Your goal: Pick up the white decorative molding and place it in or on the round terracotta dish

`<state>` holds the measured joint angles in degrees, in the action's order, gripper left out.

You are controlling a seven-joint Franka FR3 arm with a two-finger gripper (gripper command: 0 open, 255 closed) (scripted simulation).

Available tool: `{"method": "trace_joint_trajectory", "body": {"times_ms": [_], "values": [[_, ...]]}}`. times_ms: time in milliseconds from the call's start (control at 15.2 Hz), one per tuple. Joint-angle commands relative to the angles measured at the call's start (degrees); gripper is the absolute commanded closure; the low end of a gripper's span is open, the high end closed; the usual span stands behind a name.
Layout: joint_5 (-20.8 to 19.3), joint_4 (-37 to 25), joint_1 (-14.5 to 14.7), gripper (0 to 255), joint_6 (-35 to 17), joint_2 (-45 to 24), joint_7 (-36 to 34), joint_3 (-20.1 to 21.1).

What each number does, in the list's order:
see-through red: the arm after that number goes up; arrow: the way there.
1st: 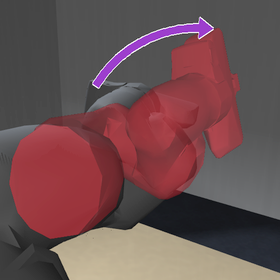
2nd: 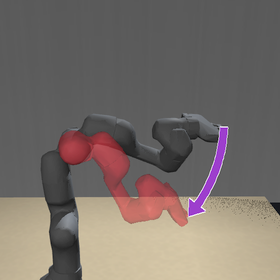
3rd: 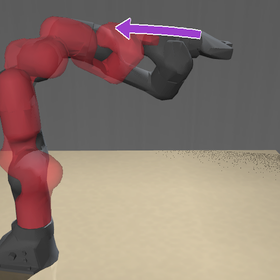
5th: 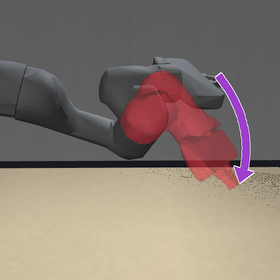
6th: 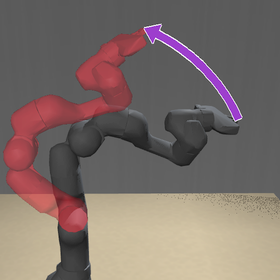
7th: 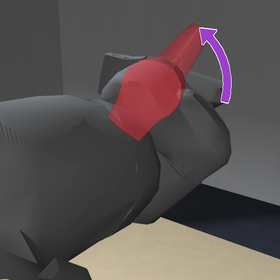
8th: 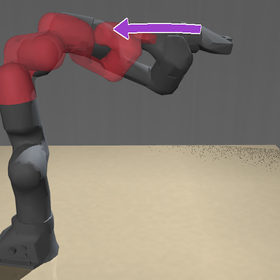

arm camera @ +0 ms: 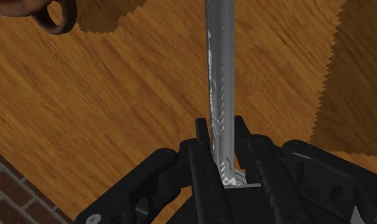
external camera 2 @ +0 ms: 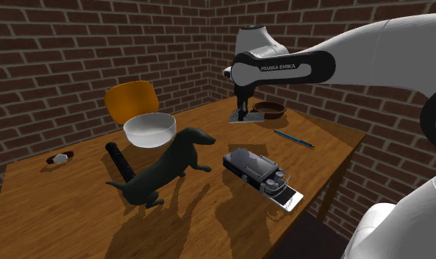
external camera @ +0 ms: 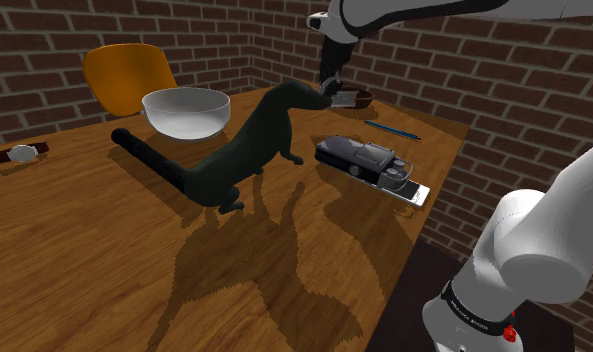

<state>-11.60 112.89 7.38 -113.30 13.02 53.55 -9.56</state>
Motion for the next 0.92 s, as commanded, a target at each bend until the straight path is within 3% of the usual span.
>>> {"method": "trace_joint_trajectory", "body": {"times_ms": [0,660,858], "values": [[0.1,-1.7,0.0,255,1.5,-0.1,0.3,0.0],[0.8,-10.5,0.2,255,9.1,-1.3,1.6,0.2],[1.8,-13.1,-1.3,255,8.7,-3.7,6.0,-2.6]]}}
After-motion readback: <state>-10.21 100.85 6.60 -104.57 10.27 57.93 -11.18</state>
